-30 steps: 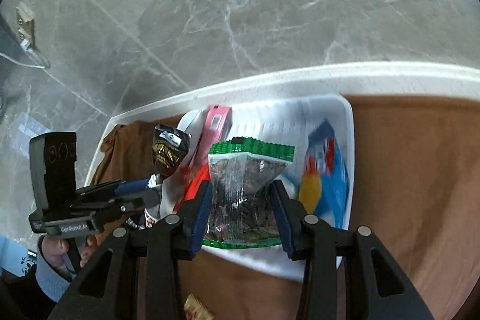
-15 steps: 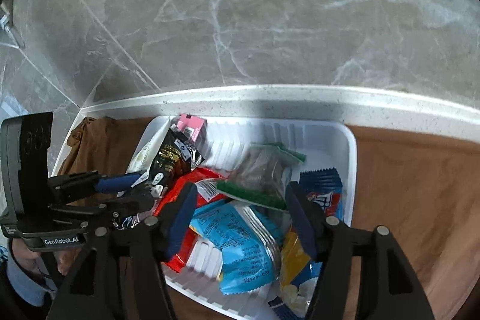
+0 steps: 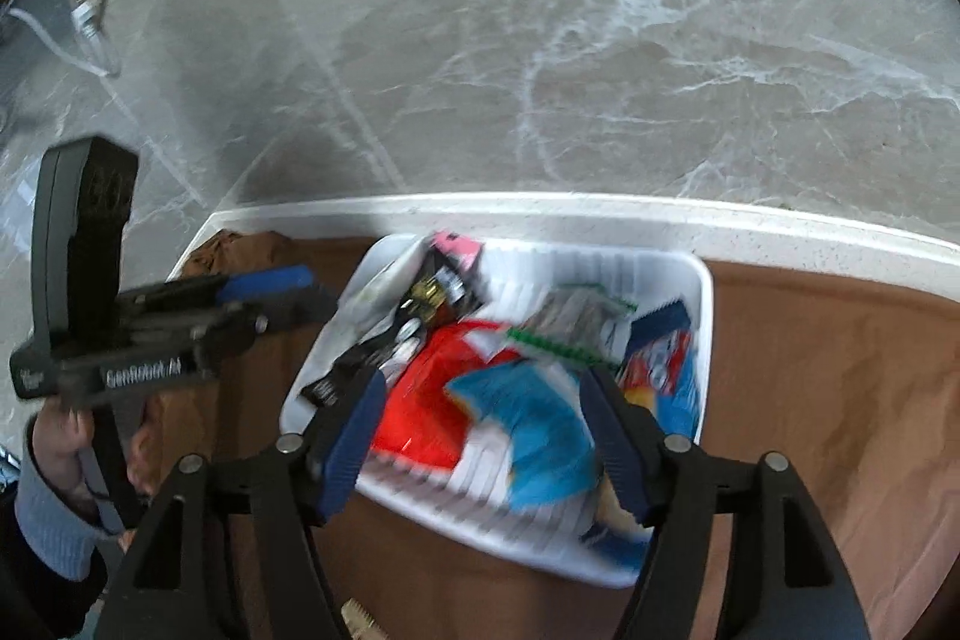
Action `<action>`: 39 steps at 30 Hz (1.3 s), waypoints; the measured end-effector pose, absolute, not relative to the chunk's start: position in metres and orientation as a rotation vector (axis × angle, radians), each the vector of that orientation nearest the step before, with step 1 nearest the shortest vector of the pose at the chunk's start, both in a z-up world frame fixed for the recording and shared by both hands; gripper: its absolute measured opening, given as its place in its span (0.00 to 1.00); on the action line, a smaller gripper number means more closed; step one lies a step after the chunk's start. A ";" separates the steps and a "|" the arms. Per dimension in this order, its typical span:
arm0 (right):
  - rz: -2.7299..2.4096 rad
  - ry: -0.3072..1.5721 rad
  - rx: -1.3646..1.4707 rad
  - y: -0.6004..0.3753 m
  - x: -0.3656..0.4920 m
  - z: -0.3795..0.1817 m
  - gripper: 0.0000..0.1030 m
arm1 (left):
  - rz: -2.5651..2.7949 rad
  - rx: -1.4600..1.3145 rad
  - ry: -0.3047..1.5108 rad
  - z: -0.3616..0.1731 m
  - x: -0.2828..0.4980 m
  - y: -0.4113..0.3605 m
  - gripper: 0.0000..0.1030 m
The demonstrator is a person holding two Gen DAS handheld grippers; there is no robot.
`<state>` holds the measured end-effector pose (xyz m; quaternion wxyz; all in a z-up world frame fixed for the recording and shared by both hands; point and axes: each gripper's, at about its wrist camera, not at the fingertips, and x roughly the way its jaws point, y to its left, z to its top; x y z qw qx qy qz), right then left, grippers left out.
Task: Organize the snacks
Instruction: 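Carry both bags into the white tray and open both tools, then grasp the orange bar with the left tool while the right tool grasps the red-white candy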
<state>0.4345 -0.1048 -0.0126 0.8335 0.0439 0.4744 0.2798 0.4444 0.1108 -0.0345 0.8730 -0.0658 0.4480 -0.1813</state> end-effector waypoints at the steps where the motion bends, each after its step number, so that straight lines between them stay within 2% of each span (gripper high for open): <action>1: 0.601 1.006 0.089 -0.104 0.427 -0.011 0.68 | -0.384 -0.141 0.934 -0.032 0.438 0.111 0.44; 3: 0.616 1.009 0.068 -0.101 0.411 -0.008 0.68 | -0.398 -0.151 0.926 -0.028 0.423 0.110 0.52; 10: 0.655 1.027 0.019 -0.097 0.350 -0.008 0.70 | -0.438 -0.143 0.972 -0.033 0.354 0.107 0.52; 24: 0.658 1.174 -0.059 -0.112 0.233 -0.054 0.70 | -0.444 -0.146 1.204 -0.106 0.218 0.093 0.52; 39: 0.795 1.159 -0.315 -0.109 0.193 -0.061 0.70 | -0.423 -0.221 1.323 -0.146 0.144 0.077 0.52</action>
